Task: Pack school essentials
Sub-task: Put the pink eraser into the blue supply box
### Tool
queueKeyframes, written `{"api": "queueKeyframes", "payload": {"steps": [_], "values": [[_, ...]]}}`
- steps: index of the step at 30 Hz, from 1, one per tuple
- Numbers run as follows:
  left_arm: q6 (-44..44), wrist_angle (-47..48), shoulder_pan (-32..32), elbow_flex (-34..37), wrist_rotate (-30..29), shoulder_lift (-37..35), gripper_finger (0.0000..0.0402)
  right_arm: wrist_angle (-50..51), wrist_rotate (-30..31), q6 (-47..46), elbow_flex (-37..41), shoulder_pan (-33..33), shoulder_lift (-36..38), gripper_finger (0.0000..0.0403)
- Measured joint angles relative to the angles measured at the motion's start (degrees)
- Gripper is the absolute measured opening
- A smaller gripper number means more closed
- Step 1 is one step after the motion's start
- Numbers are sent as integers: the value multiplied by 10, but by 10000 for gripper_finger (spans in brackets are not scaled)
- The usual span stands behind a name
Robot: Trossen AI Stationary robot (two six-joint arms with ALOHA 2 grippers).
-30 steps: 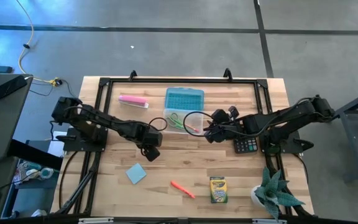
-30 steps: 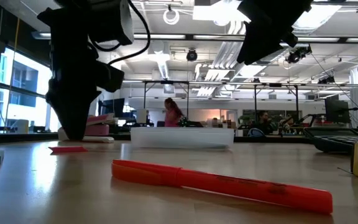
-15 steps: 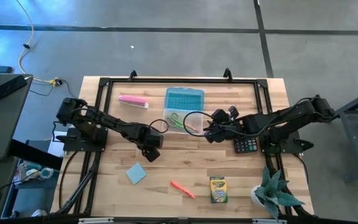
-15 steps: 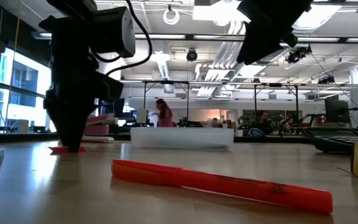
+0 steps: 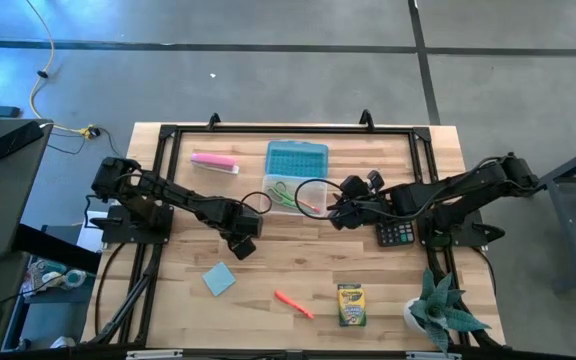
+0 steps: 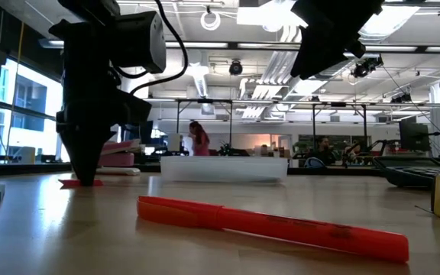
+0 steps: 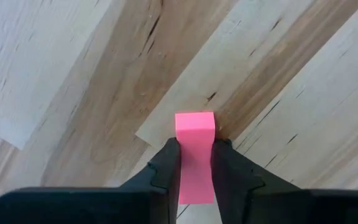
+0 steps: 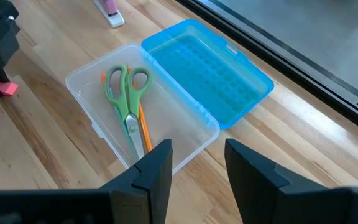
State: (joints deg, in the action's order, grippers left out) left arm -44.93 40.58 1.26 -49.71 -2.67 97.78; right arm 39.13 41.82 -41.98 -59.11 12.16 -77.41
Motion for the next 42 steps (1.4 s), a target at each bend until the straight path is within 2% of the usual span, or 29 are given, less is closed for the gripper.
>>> {"api": "queueKeyframes", "payload": {"steps": [15,24,27,31,34,38,42], "values": [[32,15,1,-23,-33,0,63,0,0,0,0,0,0,138],[88,32,-8,-80,-92,-1,62,0,0,0,0,0,0,138],[116,57,-19,-109,-128,-1,61,0,0,0,0,0,0,138],[172,58,-41,-154,-182,-1,63,0,0,0,0,0,0,138],[236,24,-61,-186,-209,-2,63,-1,0,0,0,0,0,138],[363,-86,-92,-199,-189,-2,61,-1,0,0,0,0,0,138],[462,-176,-125,-200,-105,3,61,-1,0,-22,0,0,0,138]]}}
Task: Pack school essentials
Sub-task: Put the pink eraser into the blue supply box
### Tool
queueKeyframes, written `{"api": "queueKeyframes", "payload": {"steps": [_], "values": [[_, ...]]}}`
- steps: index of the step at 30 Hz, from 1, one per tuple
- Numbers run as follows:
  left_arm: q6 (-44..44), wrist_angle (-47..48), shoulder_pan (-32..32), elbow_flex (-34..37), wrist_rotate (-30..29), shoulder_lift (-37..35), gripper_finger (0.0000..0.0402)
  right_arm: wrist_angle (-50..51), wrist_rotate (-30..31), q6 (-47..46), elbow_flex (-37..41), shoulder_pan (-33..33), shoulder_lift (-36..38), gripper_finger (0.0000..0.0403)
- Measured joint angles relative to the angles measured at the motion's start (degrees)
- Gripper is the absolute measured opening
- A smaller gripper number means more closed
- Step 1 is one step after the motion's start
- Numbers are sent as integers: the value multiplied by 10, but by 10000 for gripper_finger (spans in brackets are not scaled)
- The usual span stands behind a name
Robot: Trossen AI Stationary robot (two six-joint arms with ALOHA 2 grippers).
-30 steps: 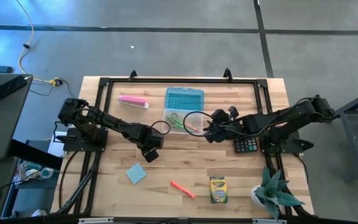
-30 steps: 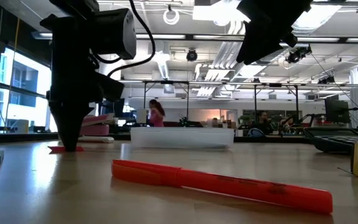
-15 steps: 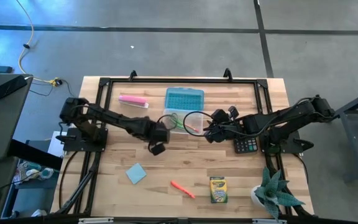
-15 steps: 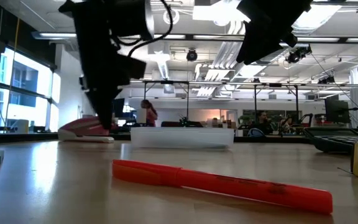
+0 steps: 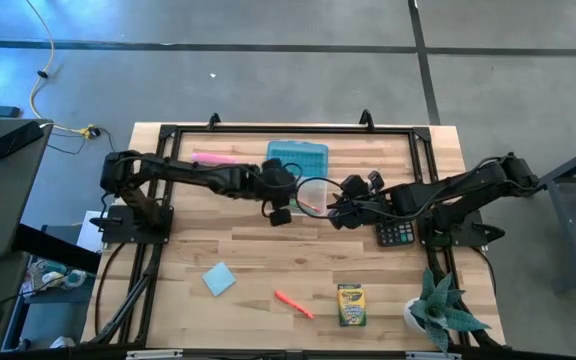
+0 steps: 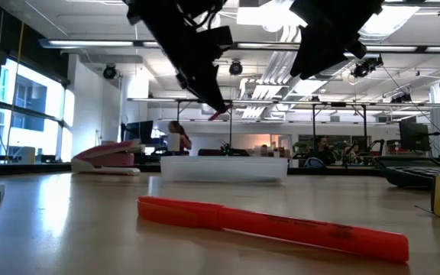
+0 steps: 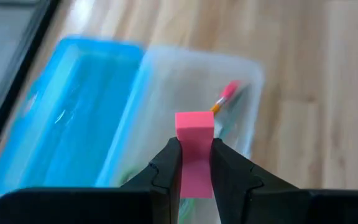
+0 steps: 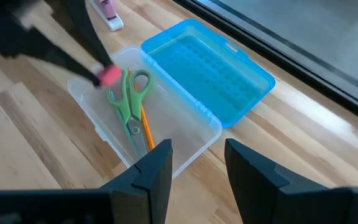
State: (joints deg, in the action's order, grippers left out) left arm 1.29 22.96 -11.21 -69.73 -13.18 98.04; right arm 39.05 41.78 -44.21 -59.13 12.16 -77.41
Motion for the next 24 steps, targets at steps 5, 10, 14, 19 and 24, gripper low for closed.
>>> {"api": "queueKeyframes", "payload": {"steps": [5,10,14,19,24], "values": [[79,-58,-45,0,93,30,61,1,-1,-25,0,0,0,138],[94,-82,-84,0,128,74,61,0,-1,-34,0,0,-1,138],[94,-83,-106,1,130,106,61,2,-3,-34,0,0,-2,138],[94,-85,-117,0,140,128,81,3,-3,-34,0,0,-2,138],[109,-90,-112,0,155,129,118,3,-11,-34,0,1,-2,138]]}}
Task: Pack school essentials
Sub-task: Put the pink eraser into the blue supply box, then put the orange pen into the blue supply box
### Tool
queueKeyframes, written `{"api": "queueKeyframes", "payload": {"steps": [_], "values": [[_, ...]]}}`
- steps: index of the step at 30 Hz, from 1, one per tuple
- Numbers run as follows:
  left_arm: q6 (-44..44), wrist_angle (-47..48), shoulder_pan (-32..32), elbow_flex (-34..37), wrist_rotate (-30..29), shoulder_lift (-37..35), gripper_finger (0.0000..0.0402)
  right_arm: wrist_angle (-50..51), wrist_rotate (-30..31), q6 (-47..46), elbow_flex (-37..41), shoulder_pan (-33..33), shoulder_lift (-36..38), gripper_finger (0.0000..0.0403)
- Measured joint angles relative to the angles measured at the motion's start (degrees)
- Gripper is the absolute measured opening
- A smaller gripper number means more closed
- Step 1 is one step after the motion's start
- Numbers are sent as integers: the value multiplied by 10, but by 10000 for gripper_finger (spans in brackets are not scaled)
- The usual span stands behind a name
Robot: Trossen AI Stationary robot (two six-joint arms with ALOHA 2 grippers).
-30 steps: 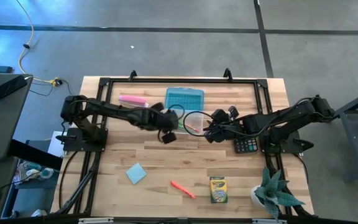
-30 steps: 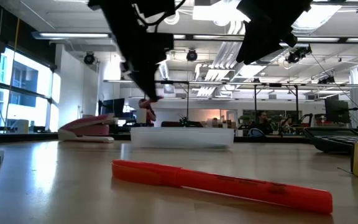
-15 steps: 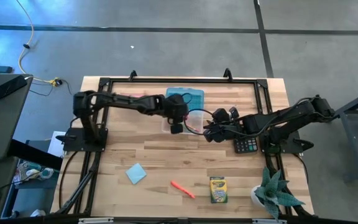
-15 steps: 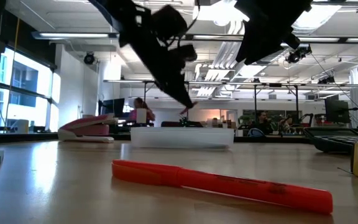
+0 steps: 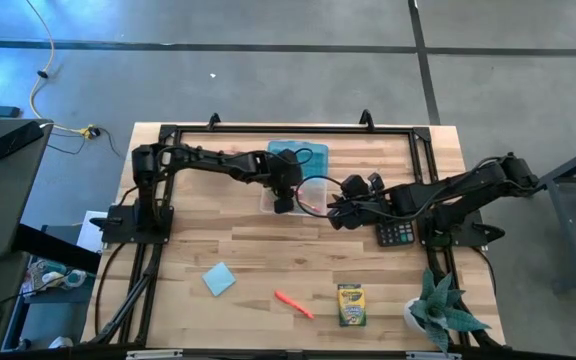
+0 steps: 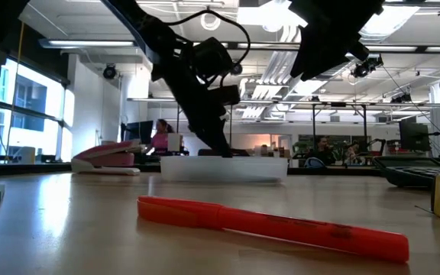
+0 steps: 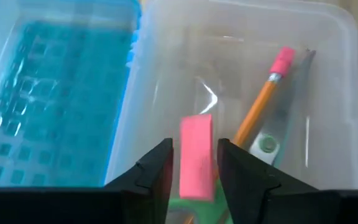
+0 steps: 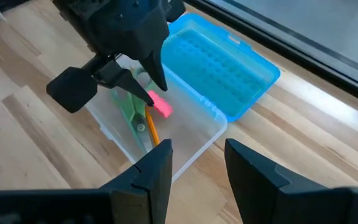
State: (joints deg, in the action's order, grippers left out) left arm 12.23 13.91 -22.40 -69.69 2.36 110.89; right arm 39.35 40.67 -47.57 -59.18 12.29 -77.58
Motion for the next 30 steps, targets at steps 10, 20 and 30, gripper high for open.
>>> {"api": "queueKeyframes", "payload": {"steps": [10,20,30], "values": [[21,127,0,-23,-18,-58,148,-43,-3,43,0,20,0,138],[-51,121,12,85,-13,-222,138,-222,-22,268,0,60,0,138],[-170,11,78,286,-16,-355,137,-268,-108,326,-10,57,-1,138]]}}
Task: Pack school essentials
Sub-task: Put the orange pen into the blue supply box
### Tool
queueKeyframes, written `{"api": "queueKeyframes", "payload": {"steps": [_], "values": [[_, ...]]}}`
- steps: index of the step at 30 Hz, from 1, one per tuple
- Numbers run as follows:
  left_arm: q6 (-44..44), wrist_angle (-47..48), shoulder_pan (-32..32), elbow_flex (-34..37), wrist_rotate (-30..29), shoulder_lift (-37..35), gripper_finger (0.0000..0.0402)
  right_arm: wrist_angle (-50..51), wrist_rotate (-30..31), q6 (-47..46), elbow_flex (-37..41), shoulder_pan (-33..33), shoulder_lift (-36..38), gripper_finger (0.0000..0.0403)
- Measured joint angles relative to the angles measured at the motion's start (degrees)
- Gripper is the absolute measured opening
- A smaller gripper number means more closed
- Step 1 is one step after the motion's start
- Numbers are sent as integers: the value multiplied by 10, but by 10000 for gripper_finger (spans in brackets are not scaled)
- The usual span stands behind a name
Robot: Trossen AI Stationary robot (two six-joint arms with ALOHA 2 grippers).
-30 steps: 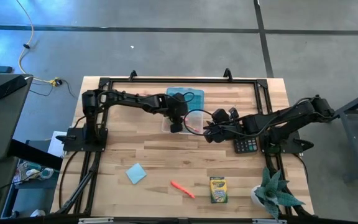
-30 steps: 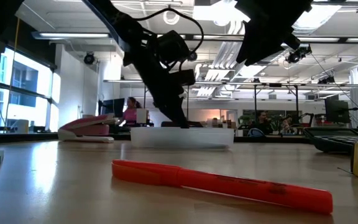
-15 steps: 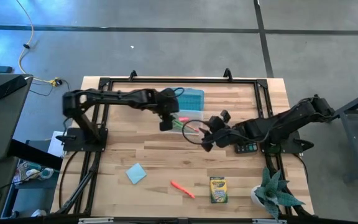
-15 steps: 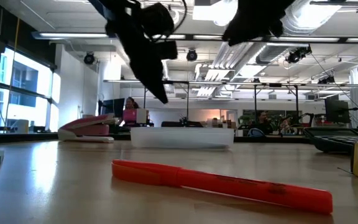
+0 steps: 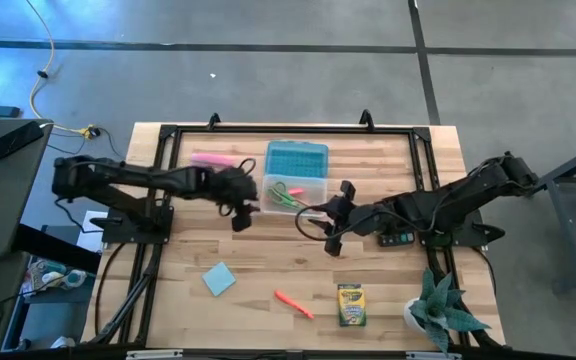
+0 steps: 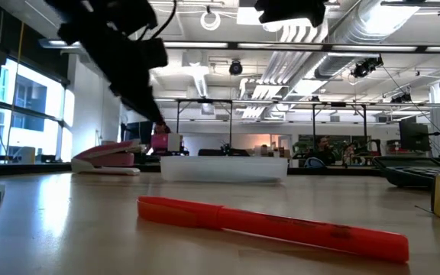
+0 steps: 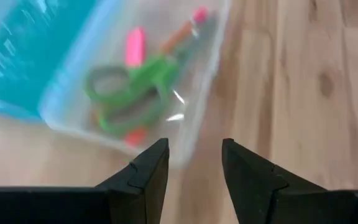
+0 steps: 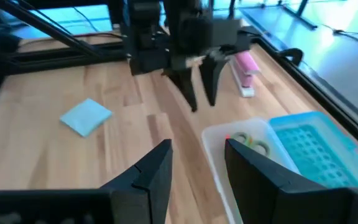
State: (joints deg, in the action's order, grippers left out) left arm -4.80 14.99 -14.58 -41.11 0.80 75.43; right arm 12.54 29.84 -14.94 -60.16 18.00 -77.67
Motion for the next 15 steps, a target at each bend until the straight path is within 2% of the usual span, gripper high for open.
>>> {"api": "queueKeyframes", "payload": {"steps": [3,6,11,15], "values": [[-47,-25,26,51,-7,-27,137,16,-10,0,-21,0,-4,138],[-82,-31,52,80,-39,-47,137,40,-11,0,-46,5,-13,138],[-110,-28,81,94,-91,-60,137,105,-20,-21,-106,5,-56,138],[-125,-27,86,93,-105,-61,137,188,-50,-52,-176,6,-109,138]]}}
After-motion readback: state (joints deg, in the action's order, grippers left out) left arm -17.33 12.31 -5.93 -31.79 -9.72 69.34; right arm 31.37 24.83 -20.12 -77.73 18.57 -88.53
